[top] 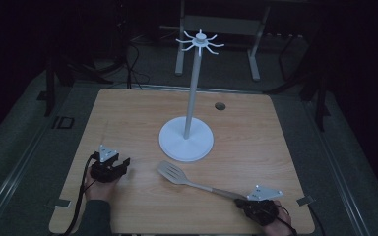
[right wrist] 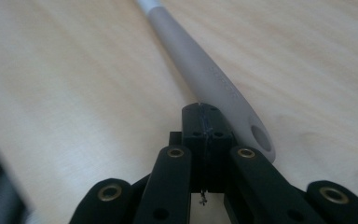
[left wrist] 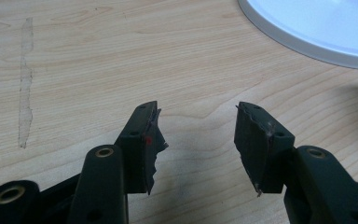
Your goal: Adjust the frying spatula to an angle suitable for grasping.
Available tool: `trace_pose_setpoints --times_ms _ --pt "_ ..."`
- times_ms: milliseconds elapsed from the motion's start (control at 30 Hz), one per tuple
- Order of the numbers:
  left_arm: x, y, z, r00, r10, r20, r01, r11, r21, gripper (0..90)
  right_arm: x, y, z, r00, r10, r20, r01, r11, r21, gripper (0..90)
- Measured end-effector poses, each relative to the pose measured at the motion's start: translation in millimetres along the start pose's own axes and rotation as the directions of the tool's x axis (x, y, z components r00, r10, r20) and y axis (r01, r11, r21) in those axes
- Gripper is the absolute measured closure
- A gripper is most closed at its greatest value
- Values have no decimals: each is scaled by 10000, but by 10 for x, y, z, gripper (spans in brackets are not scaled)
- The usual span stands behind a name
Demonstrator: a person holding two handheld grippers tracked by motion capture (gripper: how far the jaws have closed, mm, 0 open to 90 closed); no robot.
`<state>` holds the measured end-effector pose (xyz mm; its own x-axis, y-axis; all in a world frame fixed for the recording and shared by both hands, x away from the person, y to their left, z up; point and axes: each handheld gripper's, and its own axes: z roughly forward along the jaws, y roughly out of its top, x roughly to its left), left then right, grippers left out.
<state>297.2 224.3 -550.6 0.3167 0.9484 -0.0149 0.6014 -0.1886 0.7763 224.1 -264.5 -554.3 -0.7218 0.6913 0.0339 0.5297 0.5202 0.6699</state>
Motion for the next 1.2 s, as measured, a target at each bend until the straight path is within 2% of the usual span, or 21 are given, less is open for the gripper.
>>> trace_pose_setpoints --times_ms 67,100,133,167,200,333,433,567,600,633,667,700,800,867,933,967,1000,1033,1133,1200 --pt "-6 -1 3 10000 13 -10 -13 10000 -25 500 -30 40 30 9994 -44 342 43 10000 35 899" --pt "-7 -2 5 10000 37 -20 -37 10000 -9 501 -76 84 68 9978 -44 664 42 10000 42 900" --pt "-10 -3 7 10000 41 -28 -41 10000 4 501 -76 84 68 9978 -44 664 42 10000 42 900" --pt "-13 -2 8 10000 56 -51 -55 10000 33 501 -133 129 111 9961 22 880 -23 10000 5 899" --pt "-15 -2 9 10000 59 -64 -59 10000 36 501 -133 129 111 9961 22 880 -23 10000 5 899" --pt "-14 -1 5 10000 65 -74 -65 10000 26 500 -276 219 210 9926 246 1193 -227 9996 -170 899" --pt "-8 -1 6 10000 47 -85 -47 10000 11 500 -406 296 298 9863 690 1499 -633 9971 -425 900" --pt "-8 1 1 10000 17 -89 -18 10000 -28 500 -462 334 328 9804 886 1761 -807 9954 -517 899" --pt "-6 2 -5 9999 13 -101 -13 10000 -27 500 -500 348 290 9733 1165 1979 -1036 9918 -745 899" --pt "-2 3 -10 10000 14 -99 -14 10000 -27 500 -500 348 290 9733 1165 1979 -1036 9918 -745 899" --pt "0 4 -11 10000 -19 -77 19 10000 -38 501 -563 359 240 9604 1592 2285 -1373 9845 -1089 900" --pt "1 5 -11 10000 -40 -54 40 10000 -37 501 -563 359 240 9604 1592 2285 -1373 9845 -1089 900" --pt "-8 11 -14 10000 -79 -4 79 9999 -79 501 -698 350 214 9347 2502 2524 -2170 9643 -1520 899" --pt "-14 19 -26 10000 -57 68 57 9999 -109 500 -755 341 243 9209 2855 2654 -2534 9559 -1487 899" --pt "-19 28 -37 9997 -132 195 135 9998 -174 501 -767 341 287 9172 2975 2650 -2684 9529 -1410 899" --pt "-22 36 -46 9993 -220 299 226 9995 -211 501 -755 348 308 9185 2930 2656 -2658 9547 -1341 900" --pt "-23 44 -58 9990 -228 393 239 9993 -278 501 -730 368 333 9177 2752 2865 -2486 9603 -1263 900" --pt "-25 56 -73 9987 -195 481 209 9993 -294 501 -730 368 333 9177 2752 2865 -2486 9603 -1263 900" --pt "-31 90 -116 9942 -329 1022 379 9982 -474 500 -764 368 347 9158 2983 2690 -2713 9532 -1334 900" --pt "-42 116 -148 9929 -273 1157 335 9981 -521 499 -764 372 365 9128 2984 2787 -2718 9535 -1305 900"
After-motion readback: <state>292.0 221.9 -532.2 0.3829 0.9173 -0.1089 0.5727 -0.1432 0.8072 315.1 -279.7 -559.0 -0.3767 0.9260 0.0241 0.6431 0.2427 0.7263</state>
